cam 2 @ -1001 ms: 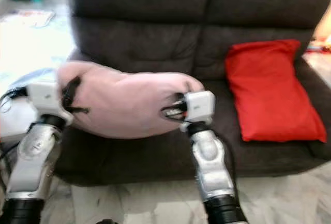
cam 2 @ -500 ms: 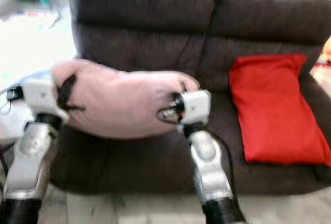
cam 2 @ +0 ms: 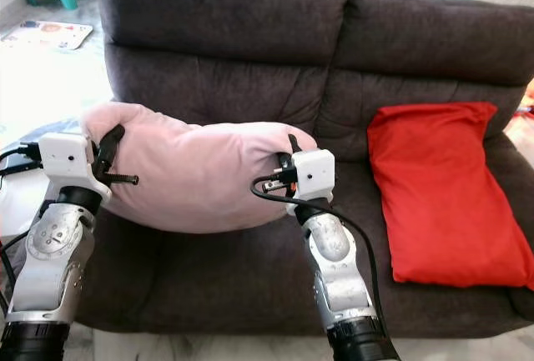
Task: Move the pillow to the sofa from floor
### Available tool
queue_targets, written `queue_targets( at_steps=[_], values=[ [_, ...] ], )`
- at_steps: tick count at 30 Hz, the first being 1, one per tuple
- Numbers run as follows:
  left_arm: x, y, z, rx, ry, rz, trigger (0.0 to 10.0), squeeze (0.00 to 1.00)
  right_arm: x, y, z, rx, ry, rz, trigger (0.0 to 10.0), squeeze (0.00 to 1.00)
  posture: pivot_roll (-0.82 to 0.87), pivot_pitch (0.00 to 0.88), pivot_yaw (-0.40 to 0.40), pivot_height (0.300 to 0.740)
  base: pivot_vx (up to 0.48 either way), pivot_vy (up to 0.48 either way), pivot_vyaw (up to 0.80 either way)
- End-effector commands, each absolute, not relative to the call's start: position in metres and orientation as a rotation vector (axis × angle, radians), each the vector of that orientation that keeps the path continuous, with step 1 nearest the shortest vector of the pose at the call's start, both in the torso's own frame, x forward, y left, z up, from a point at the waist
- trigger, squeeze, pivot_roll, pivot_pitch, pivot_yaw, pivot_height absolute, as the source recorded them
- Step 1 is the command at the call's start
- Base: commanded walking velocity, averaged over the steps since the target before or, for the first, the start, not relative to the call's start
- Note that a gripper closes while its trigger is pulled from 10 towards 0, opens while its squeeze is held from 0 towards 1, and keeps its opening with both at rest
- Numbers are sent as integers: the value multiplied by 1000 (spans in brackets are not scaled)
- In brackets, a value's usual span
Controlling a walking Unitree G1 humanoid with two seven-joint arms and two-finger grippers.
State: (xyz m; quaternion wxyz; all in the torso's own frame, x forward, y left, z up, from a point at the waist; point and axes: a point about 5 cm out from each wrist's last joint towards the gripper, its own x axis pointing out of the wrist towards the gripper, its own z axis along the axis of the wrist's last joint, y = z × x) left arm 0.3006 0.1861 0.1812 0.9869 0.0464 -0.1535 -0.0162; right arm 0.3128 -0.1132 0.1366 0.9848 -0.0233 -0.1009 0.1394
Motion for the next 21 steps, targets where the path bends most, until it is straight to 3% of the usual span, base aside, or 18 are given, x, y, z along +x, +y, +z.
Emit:
queue_targets(
  at_steps=[1, 11, 21],
  values=[
    [301, 175, 179, 97, -293, -103, 10000, 0, 316, -111, 150, -63, -255, 286, 10000, 0, 149, 70, -102, 740, 0, 0, 0],
    [300, 176, 152, 50, -167, -108, 10000, 0, 331, -105, 130, -149, -112, 286, 10000, 0, 150, 75, -103, 740, 0, 0, 0],
    [299, 162, 142, -29, -102, -210, 10000, 0, 363, -69, 138, -171, -64, 345, 10000, 0, 173, 71, -113, 740, 0, 0, 0]
  ],
)
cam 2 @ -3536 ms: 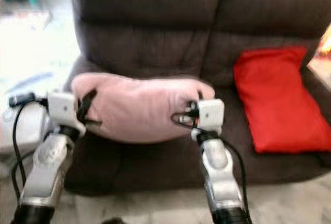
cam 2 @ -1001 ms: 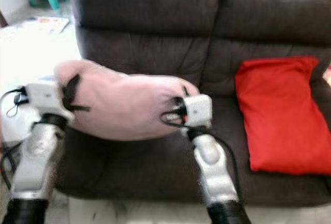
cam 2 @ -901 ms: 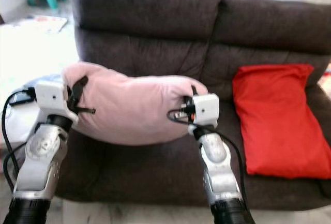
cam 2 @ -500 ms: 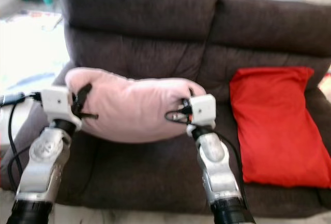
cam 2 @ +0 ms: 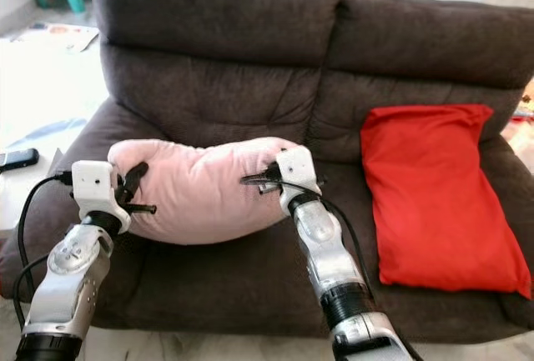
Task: Move the pillow to the sofa from floor
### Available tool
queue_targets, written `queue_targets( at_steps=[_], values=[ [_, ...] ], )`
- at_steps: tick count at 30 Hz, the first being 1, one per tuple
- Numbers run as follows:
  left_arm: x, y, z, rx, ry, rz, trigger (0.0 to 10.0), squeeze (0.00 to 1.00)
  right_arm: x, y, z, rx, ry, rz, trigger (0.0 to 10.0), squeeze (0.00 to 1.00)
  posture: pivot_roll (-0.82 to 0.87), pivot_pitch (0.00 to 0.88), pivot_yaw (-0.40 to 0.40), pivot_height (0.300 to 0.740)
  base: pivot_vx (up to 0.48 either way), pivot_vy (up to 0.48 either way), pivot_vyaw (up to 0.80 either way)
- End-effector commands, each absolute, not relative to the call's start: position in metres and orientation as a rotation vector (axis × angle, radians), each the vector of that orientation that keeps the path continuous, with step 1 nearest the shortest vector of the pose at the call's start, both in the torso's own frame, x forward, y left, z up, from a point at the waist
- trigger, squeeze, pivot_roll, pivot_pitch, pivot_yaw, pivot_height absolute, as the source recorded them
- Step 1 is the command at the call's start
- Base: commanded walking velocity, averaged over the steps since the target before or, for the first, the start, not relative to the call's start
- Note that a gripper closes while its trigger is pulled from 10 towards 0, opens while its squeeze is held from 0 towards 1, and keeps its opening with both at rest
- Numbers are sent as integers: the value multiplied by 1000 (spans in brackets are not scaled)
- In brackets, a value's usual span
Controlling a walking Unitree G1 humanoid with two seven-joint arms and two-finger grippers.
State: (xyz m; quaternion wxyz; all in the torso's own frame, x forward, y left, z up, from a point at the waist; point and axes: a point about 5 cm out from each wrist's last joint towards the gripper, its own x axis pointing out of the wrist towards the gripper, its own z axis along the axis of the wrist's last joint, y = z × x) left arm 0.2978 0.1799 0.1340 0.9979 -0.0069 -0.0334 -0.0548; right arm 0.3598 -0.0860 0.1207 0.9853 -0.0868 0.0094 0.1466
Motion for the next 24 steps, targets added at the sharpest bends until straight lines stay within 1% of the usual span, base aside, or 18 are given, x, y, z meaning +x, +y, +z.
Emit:
queue_targets(
  at_steps=[1, 3, 4, 7, 8, 14, 15, 18, 23, 24],
  values=[
    [299, 162, 142, -29, -102, -210, 10000, 0, 363, -69, 138, -171, -64, 345, 10000, 0, 173, 71, -113, 740, 0, 0, 0],
    [298, 155, 148, -72, -117, -254, 10000, 0, 370, -58, 147, -162, -66, 361, 10000, 0, 180, 71, -118, 740, 0, 0, 0],
    [298, 155, 148, -72, -117, -254, 10000, 0, 370, -58, 147, -162, -66, 361, 10000, 0, 180, 71, -118, 740, 0, 0, 0],
    [297, 151, 153, -73, -116, -307, 10000, 0, 376, -48, 153, -134, -52, 377, 10000, 0, 191, 72, -127, 740, 0, 0, 0],
    [297, 151, 153, -73, -116, -307, 10000, 0, 376, -48, 153, -134, -52, 377, 10000, 0, 191, 72, -127, 740, 0, 0, 0],
    [290, 148, 155, -59, -104, -383, 10000, 0, 378, -23, 158, -42, -7, 452, 10000, 0, 208, 79, -137, 740, 0, 0, 0],
    [290, 148, 155, -59, -104, -383, 10000, 0, 378, -23, 158, -42, -7, 452, 10000, 0, 208, 79, -137, 740, 0, 0, 0],
    [288, 145, 152, -62, -85, -403, 10000, 0, 375, -2, 162, -75, 0, 510, 10000, 0, 221, 81, -142, 740, 0, 0, 0],
    [286, 143, 149, -67, -71, -410, 10000, 0, 374, 1, 161, -81, 10, 518, 10000, 0, 224, 81, -143, 740, 0, 0, 0],
    [285, 142, 148, -68, -63, -415, 10000, 0, 374, 1, 159, -83, 22, 517, 10000, 318, 224, 81, -143, 740, 0, 0, 0]
  ],
)
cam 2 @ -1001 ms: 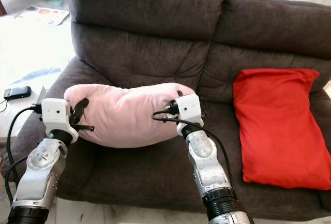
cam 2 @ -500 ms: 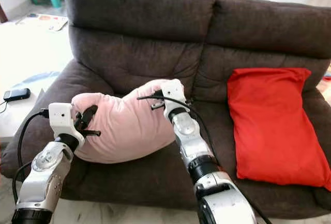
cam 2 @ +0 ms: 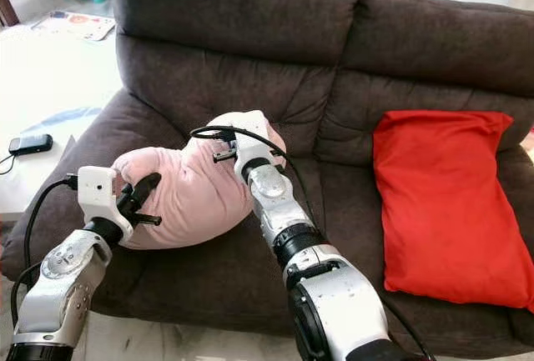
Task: Move the pillow to the sofa from floor
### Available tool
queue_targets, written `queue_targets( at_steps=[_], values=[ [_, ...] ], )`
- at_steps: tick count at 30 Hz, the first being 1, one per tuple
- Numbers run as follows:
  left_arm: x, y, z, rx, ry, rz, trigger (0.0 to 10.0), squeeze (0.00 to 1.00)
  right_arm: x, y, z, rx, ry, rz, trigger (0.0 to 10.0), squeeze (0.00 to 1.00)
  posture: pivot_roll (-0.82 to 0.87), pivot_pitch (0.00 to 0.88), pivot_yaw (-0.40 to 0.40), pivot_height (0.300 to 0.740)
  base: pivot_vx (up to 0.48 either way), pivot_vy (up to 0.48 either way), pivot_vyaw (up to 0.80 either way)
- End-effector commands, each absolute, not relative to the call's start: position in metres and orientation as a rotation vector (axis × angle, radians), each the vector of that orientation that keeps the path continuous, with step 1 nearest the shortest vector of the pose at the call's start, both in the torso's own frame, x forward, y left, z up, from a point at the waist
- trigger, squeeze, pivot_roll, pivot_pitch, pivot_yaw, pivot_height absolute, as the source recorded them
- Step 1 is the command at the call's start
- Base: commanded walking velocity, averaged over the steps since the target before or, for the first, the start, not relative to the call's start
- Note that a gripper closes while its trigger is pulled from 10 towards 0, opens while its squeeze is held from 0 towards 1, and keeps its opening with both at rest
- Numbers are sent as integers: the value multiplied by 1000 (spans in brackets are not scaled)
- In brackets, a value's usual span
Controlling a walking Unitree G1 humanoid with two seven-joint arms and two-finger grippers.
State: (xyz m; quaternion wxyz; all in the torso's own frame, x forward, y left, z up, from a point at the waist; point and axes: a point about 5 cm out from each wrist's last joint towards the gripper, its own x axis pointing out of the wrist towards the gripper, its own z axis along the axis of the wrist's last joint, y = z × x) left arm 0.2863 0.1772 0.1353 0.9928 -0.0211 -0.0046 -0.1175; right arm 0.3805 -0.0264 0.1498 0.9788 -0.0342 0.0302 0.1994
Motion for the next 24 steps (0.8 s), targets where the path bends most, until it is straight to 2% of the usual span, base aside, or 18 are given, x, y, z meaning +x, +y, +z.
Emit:
queue_targets(
  at_steps=[1, 7, 16, 24],
  values=[
    [285, 142, 147, -68, -61, -414, 10000, 0, 374, 0, 157, -84, 35, 509, 10000, 1000, 222, 82, -142, 740, 0, 0, 0],
    [287, 143, 148, -78, -68, -392, 10000, 0, 376, -7, 152, -95, 54, 485, 10000, 1000, 220, 82, -140, 740, 0, 0, 0],
    [296, 159, 169, -197, -188, -233, 10000, 0, 381, -16, 155, -99, 53, 432, 10000, 1000, 226, 76, -138, 740, 0, 0, 0],
    [296, 167, 167, -234, -196, -158, 10000, 0, 384, -30, 154, -71, 47, 355, 10000, 1000, 224, 75, -136, 740, 0, 0, 0]
  ],
)
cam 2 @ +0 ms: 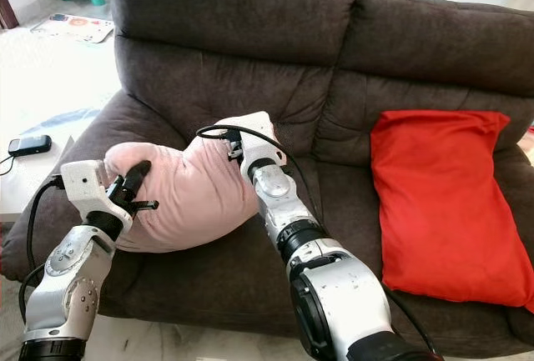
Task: Move the pillow to the sofa from floor
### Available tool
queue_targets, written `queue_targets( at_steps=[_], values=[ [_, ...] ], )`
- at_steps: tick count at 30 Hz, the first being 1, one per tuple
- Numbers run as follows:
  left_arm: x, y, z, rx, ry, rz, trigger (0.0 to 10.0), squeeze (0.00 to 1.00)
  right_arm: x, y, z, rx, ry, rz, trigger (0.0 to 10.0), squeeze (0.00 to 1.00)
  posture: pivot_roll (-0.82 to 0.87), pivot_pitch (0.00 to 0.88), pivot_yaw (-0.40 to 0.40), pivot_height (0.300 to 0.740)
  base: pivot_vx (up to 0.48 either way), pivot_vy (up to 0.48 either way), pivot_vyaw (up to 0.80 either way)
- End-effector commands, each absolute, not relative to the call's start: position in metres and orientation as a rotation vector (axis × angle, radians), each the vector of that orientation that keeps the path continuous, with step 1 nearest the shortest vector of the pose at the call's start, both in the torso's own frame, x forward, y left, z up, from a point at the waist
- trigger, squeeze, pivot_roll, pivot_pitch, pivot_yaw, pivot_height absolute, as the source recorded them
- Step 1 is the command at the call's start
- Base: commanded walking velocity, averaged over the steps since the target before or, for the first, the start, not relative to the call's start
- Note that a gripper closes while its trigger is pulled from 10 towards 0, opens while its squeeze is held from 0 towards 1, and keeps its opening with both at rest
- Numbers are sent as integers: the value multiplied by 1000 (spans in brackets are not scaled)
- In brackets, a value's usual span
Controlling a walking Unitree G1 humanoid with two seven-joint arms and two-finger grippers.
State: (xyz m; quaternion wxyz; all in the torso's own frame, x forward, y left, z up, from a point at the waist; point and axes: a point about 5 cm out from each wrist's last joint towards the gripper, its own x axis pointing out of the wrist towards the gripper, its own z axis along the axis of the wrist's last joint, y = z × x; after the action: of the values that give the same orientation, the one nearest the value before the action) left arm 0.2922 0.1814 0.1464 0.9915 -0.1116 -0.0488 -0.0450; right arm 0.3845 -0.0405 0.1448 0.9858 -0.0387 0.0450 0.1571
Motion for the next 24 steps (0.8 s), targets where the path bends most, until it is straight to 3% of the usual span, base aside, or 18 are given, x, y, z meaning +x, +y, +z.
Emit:
queue_targets(
  at_steps=[1, 14, 15, 16, 17, 24],
  values=[
    [296, 167, 166, -234, -193, -160, 10000, 0, 385, -32, 153, -72, 49, 343, 10000, 1000, 222, 76, -136, 740, 0, 0, 0],
    [295, 166, 161, -237, -177, -153, 10000, 0, 388, -45, 149, -103, 78, 263, 10000, 1000, 223, 84, -135, 740, 0, 0, 0],
    [295, 166, 161, -235, -175, -149, 10000, 0, 388, -49, 147, -131, 86, 243, 10000, 647, 222, 85, -135, 740, 0, 0, 0],
    [295, 166, 161, -235, -175, -149, 10000, 0, 388, -49, 147, -131, 86, 243, 10000, 647, 222, 85, -135, 740, 0, 0, 0],
    [295, 167, 160, -235, -173, -145, 10000, 0, 389, -53, 146, -146, 93, 226, 10000, 0, 220, 86, -135, 740, 0, 0, 0],
    [297, 171, 155, -225, -154, -111, 10000, 0, 389, -73, 139, -134, 100, 143, 10000, 0, 212, 89, -130, 740, 0, 0, 0]
  ],
)
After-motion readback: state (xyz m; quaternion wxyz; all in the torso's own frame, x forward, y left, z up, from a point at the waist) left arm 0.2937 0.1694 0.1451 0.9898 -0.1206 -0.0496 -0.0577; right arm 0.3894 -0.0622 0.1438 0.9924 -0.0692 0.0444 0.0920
